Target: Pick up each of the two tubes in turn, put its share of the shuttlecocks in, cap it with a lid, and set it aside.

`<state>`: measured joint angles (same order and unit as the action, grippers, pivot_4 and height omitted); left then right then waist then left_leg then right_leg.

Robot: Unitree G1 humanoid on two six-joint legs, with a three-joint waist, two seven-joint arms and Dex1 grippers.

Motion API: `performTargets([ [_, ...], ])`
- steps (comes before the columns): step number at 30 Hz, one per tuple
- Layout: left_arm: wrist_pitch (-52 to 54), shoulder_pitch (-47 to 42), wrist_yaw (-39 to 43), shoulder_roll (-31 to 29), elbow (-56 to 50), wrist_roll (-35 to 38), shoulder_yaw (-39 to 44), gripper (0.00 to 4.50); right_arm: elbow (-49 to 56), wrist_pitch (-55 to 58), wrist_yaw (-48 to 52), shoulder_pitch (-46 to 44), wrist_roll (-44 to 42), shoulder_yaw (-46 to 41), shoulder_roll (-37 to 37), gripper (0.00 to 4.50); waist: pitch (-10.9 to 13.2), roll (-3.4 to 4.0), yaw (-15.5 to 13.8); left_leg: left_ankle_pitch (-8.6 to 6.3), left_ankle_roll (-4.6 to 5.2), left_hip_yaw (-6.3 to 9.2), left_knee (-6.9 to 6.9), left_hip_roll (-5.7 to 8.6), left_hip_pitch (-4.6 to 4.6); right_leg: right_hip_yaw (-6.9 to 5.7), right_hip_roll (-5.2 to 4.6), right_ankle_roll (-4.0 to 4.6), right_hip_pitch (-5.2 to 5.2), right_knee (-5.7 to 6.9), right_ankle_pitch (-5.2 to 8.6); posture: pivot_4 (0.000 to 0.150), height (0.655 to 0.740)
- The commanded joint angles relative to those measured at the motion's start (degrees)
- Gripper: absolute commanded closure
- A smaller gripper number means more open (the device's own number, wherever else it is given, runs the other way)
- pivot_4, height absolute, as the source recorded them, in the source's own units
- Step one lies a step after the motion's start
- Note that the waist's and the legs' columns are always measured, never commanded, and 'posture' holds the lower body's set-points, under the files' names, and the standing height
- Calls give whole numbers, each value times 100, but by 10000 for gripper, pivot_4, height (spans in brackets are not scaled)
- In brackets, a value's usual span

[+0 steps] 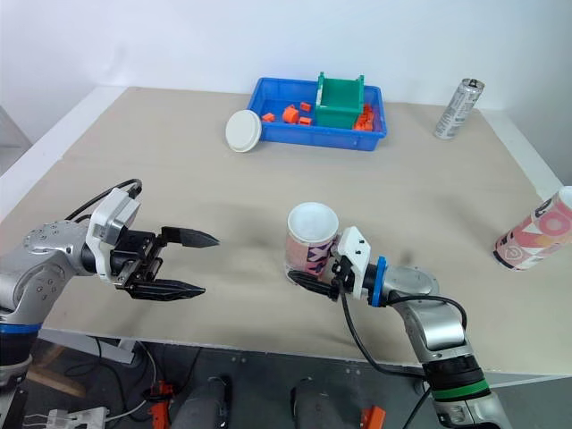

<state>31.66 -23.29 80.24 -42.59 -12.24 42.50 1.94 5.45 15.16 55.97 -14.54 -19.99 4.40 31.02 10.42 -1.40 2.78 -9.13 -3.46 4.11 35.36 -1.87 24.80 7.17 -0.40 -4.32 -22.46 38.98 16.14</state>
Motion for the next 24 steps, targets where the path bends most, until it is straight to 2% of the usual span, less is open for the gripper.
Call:
performTargets([
  [1, -87, -123, 0, 20, -8, -32, -15, 0, 209, -19, -1, -87, -104, -130, 35, 11456, 0, 0, 0, 0, 0, 0, 0, 0, 0, 0, 0, 0, 0, 0, 0, 1500, 7367],
  [6, -48, -355, -80, 181, 108, -46, -93, 0, 275, 126, -35, -96, -159, -195, 96, 11456, 0, -1, -4, 0, 0, 0, 1, 1, 1, 1, 0, 1, 1, 0, 1, 1500, 7367],
  [10, 128, -1060, -514, 689, 377, -149, -370, 0, 185, 100, -194, -151, -296, -669, 220, 11456, 1, -2, -20, 1, 0, 1, 5, 3, 5, 0, -1, -6, 2, 0, -3, 1500, 7367],
  [17, 196, -2170, -1145, 1653, 1155, -525, -792, 0, -1071, -333, -1631, -604, -310, -2353, 206, 11456, 2, -4, -16, 2, -2, 1, 16, 11, 22, 4, -4, -28, 1, -11, -15, 1500, 7367],
  [24, -42, -2634, -1445, 2412, 1779, -958, -1079, 0, -2278, -616, -2765, -723, 12, -2968, 234, 11456, 1, 3, 6, -2, 5, 1, -1, 16, 23, 9, -5, 7, -4, -10, -23, 1500, 7367],
])
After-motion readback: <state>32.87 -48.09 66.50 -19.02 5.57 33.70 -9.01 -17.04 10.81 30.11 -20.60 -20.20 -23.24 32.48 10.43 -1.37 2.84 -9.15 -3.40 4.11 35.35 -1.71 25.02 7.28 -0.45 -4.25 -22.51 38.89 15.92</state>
